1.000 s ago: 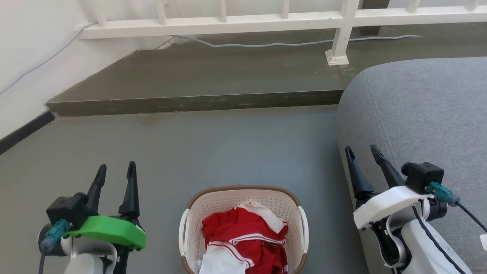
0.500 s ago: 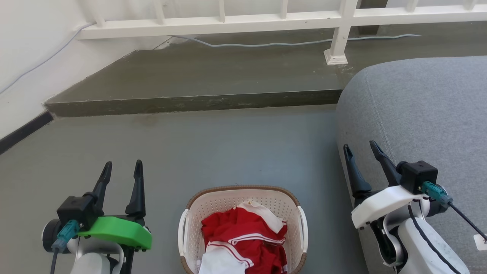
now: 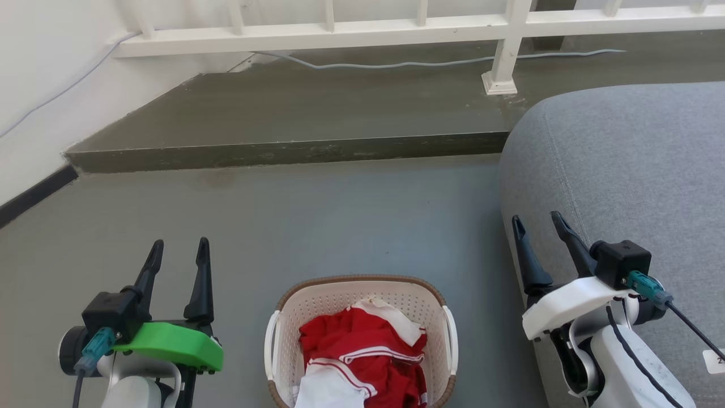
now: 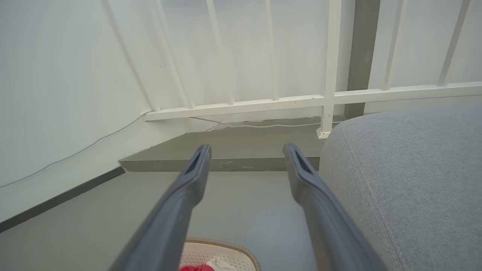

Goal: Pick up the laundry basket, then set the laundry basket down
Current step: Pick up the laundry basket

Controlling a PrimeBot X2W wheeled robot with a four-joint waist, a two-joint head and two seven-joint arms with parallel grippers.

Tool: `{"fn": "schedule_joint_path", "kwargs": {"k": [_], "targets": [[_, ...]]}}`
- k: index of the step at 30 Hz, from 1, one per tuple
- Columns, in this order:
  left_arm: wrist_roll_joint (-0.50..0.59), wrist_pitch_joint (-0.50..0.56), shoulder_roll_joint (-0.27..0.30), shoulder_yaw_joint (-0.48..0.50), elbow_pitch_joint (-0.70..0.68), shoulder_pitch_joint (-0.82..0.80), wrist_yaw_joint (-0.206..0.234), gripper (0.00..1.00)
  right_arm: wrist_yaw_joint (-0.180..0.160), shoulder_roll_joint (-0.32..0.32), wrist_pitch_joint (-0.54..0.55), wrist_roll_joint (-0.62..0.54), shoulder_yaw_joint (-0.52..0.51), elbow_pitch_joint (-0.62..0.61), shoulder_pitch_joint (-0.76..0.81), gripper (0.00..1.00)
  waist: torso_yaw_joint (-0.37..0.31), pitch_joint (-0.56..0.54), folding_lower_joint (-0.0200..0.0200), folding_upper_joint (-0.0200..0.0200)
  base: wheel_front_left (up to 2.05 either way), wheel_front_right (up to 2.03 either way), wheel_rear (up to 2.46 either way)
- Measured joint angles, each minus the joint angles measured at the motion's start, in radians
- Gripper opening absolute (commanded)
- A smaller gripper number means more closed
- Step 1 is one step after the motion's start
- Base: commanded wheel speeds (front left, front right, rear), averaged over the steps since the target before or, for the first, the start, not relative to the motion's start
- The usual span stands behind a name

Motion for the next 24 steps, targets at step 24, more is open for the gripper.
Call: {"fn": "schedule_joint_path", "kwargs": {"k": [24], "targets": [[-0.003,0.000,-0.003,0.000,0.012,-0.087,-0.020,1.00,-0.010,0.017,0.000,0.000,-0.034,0.058,-0.020,1.00,-0.019,0.211,0.0001,0.0000,0.00,0.00,0.00]]}}
